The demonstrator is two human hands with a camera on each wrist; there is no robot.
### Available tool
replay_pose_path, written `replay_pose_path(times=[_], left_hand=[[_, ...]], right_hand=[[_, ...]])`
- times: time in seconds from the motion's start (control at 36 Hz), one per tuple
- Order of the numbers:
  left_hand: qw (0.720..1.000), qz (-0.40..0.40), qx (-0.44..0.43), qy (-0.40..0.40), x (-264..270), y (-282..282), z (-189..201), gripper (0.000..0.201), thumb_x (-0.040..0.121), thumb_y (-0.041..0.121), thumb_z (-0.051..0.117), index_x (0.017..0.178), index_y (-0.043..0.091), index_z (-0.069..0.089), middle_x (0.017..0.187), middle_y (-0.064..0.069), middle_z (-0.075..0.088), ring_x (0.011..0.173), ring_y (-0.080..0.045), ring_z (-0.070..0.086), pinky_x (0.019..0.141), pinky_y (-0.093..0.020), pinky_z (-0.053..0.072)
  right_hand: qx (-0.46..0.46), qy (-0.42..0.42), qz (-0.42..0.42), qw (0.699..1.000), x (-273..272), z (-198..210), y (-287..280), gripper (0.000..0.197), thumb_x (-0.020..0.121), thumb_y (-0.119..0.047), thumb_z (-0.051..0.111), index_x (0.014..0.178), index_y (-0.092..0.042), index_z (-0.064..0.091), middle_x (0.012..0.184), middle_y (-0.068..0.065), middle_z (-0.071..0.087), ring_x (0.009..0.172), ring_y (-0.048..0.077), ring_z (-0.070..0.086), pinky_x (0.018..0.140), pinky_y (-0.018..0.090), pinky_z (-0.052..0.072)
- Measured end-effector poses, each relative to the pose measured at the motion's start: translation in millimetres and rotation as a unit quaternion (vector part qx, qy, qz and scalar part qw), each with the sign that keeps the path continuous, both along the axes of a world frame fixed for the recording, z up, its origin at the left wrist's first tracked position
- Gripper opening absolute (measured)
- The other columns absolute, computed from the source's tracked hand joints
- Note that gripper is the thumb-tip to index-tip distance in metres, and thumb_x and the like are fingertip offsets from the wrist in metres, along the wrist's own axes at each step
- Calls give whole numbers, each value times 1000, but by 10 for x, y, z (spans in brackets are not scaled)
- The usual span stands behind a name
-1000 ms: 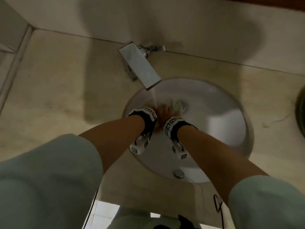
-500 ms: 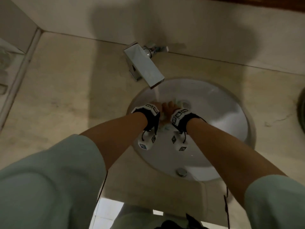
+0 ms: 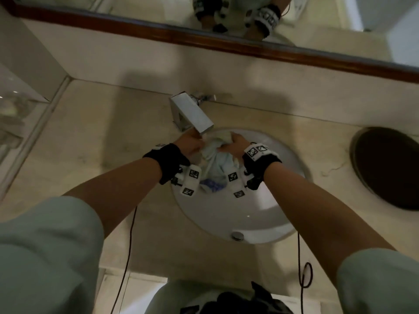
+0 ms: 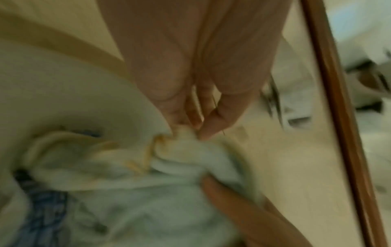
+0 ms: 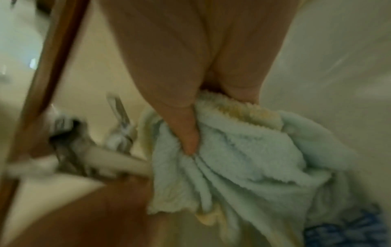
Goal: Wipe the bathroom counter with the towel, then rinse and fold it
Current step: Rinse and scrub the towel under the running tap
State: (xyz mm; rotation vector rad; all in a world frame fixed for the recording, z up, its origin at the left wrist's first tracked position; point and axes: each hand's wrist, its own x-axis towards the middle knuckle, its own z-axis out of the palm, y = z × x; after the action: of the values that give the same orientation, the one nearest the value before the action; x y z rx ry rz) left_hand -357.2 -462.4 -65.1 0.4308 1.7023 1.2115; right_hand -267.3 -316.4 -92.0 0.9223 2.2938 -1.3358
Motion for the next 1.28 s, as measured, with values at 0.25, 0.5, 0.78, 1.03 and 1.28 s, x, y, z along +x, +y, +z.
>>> replay_pose_path(times=[0.25, 0.5, 0.78, 1.03, 1.28], left_hand=[[970, -221, -84, 60, 104, -28, 90, 91, 75, 24, 80, 147, 18, 25, 150, 2, 31, 140, -21, 28, 113, -33, 26], [999, -44, -6, 28, 299, 125, -28, 60, 77, -5, 72, 131, 3, 50, 133, -13, 53, 120, -23, 52, 99, -34, 43], [990, 96, -94, -43, -68, -89, -138, 53, 75, -4, 71, 125, 1, 55, 122, -10, 58, 111, -27, 55, 92, -40, 47], [990, 8, -132, 41, -137, -183, -138, 76, 68, 4, 72, 138, 2, 42, 137, -17, 48, 123, -34, 49, 99, -44, 47], [992, 60, 12, -110, -64, -94, 26, 44, 71, -20, 42, 102, 7, 59, 100, -20, 58, 88, -35, 55, 76, -44, 45]], right_hand=[[-270, 124, -174, 939, 212, 688, -20, 27, 89, 7, 54, 115, 1, 51, 110, 17, 62, 99, 30, 64, 80, 38, 58], [-390, 136, -291, 863, 361, 891, -46, 25, 92, -2, 32, 95, -2, 57, 70, 13, 67, 49, 23, 64, 38, 21, 46], [-7, -95, -102, 990, 486, 250, 144, 15, 82, -20, 68, 93, -10, 65, 97, 11, 59, 85, 25, 55, 82, 37, 45], [-22, -24, 45, 998, 210, 168, -162, 107, 72, -29, 82, 150, -20, 9, 157, 5, 11, 143, 25, 20, 113, 40, 28], [-42, -61, 72, 995, 33, 39, -357, 122, 71, -25, 83, 150, -9, -9, 157, 5, 6, 144, 25, 15, 116, 38, 21]])
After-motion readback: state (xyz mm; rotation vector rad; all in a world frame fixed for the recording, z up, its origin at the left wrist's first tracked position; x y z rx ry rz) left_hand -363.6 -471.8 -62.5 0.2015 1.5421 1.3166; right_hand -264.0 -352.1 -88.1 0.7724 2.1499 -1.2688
